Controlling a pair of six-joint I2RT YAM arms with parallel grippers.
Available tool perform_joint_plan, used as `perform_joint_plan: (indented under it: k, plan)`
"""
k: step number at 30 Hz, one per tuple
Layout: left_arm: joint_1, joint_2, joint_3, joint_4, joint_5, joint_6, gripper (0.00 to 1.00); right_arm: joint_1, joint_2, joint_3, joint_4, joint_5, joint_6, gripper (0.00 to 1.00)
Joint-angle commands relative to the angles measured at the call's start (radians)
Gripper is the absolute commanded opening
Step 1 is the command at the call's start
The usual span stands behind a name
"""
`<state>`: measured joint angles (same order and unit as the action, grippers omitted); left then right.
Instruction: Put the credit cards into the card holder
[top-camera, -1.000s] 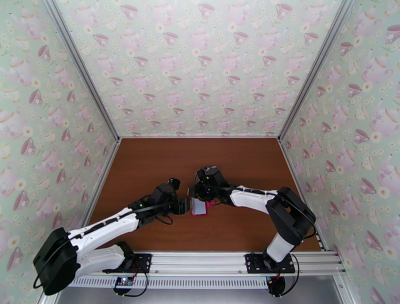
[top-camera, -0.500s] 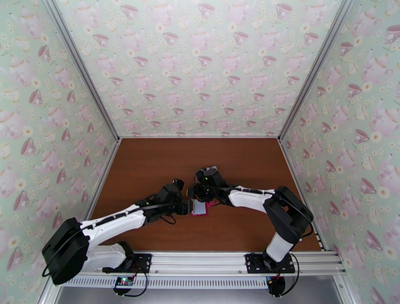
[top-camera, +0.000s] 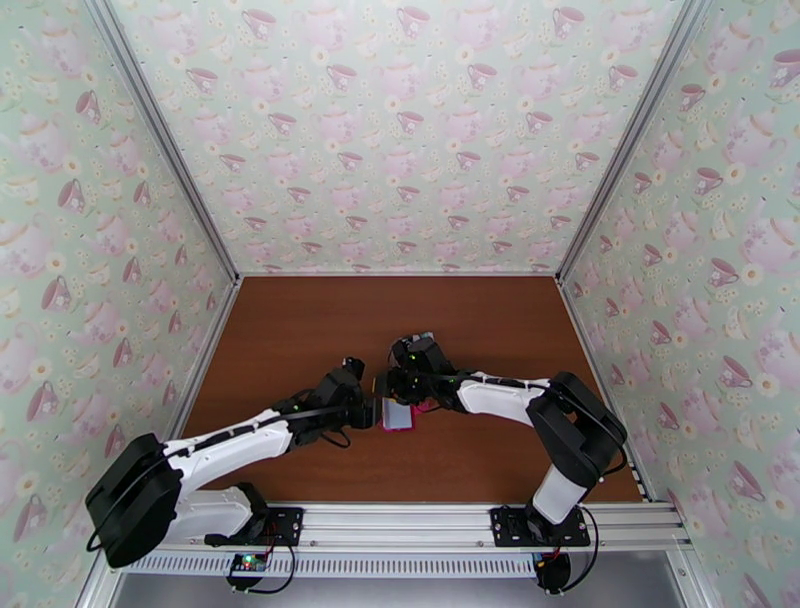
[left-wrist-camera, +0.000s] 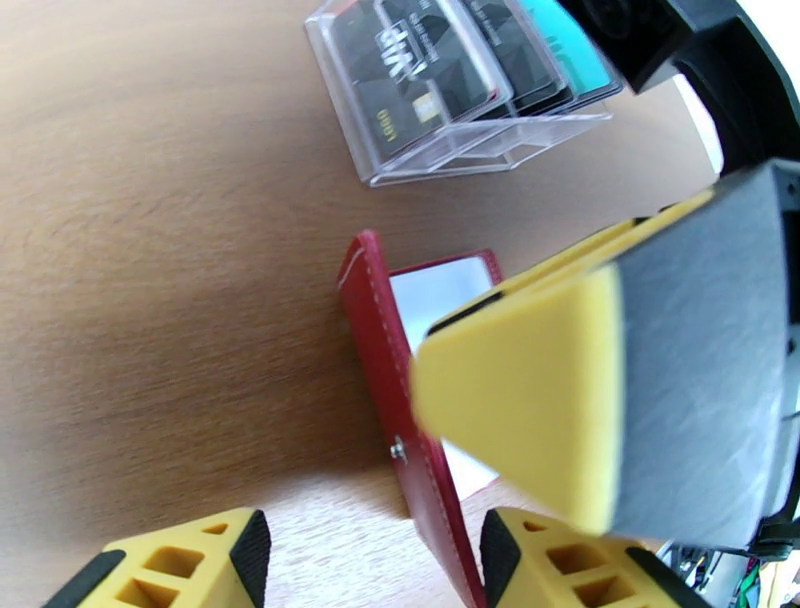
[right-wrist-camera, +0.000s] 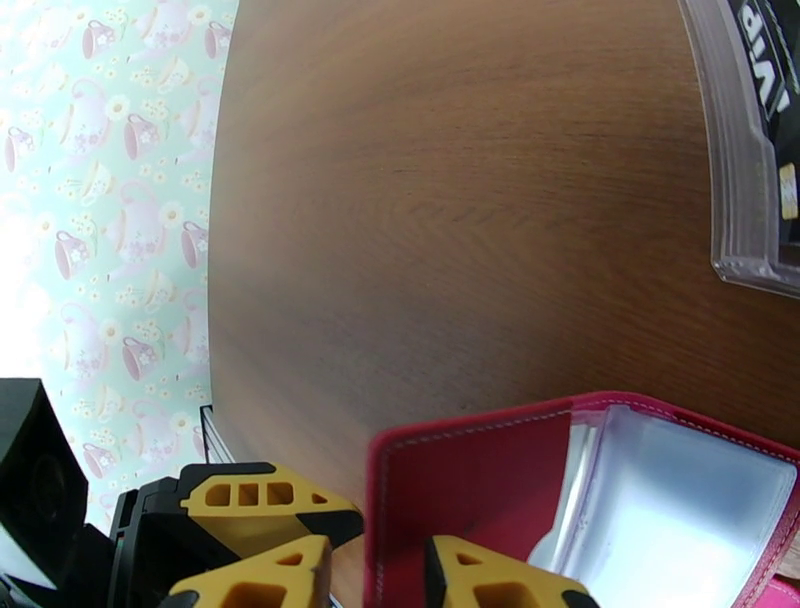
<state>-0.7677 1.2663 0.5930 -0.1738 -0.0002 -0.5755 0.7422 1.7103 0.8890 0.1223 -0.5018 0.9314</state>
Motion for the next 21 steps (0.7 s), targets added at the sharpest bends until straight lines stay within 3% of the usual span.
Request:
perform_joint_plan:
  k: [1,11,21]
  plan:
    - [0.013,-0.03,-0.024,-0.012,-0.035,0.011,0.61,-0.008,-0.029,-0.017,0.004,0.002,-0.016,0.32]
    - [0.055,-0.058,-0.044,-0.062,-0.067,0.028,0.62,-0.01,0.009,-0.033,0.056,-0.029,-0.005,0.31]
    - [0.082,0.02,-0.025,-0.089,-0.078,0.057,0.62,-0.001,0.049,-0.041,0.1,-0.051,0.007,0.3]
